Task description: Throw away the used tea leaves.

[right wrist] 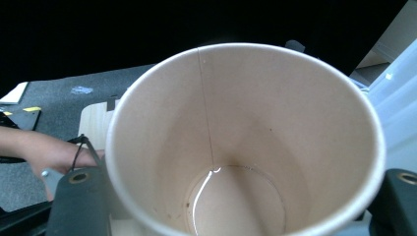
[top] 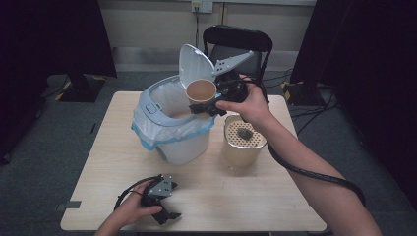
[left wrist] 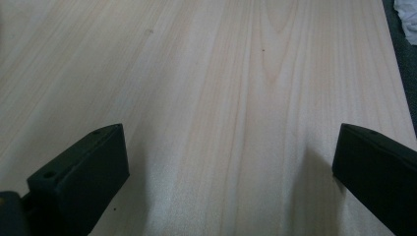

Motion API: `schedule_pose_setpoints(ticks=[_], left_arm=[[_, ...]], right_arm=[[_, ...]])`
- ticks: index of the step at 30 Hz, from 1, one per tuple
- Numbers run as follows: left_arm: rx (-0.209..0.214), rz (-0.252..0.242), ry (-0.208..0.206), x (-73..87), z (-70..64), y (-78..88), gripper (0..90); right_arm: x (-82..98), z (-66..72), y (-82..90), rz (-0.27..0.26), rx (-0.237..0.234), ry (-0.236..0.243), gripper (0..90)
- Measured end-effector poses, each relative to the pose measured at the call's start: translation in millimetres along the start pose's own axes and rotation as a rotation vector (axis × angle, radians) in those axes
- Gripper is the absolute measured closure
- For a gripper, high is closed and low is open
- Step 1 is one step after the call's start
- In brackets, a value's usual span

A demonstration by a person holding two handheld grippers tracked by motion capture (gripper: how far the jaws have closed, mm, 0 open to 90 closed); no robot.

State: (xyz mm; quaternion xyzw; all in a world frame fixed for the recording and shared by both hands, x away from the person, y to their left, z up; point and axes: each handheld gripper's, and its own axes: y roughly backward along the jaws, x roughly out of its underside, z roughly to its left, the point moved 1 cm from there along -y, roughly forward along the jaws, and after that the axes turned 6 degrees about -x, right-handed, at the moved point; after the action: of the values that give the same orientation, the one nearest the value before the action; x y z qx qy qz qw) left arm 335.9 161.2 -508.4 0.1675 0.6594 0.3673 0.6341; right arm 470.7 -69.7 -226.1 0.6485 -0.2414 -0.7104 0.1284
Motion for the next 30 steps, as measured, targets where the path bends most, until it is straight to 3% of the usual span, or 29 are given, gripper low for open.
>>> schedule_pose_setpoints(ticks=[13,30], left_arm=[[0.006,0.000,0.005,0.1,-0.3,-0.3,0.0],[0.007,0.000,0.005,0.1,-0.3,-0.3,0.0]], right_arm=[[-13.9,-9.3,-19.0,-0.016,0.045,-0.005,25.4],[-20.9,-1.3,-36.0,-0.008,0.028,0.016,25.3]])
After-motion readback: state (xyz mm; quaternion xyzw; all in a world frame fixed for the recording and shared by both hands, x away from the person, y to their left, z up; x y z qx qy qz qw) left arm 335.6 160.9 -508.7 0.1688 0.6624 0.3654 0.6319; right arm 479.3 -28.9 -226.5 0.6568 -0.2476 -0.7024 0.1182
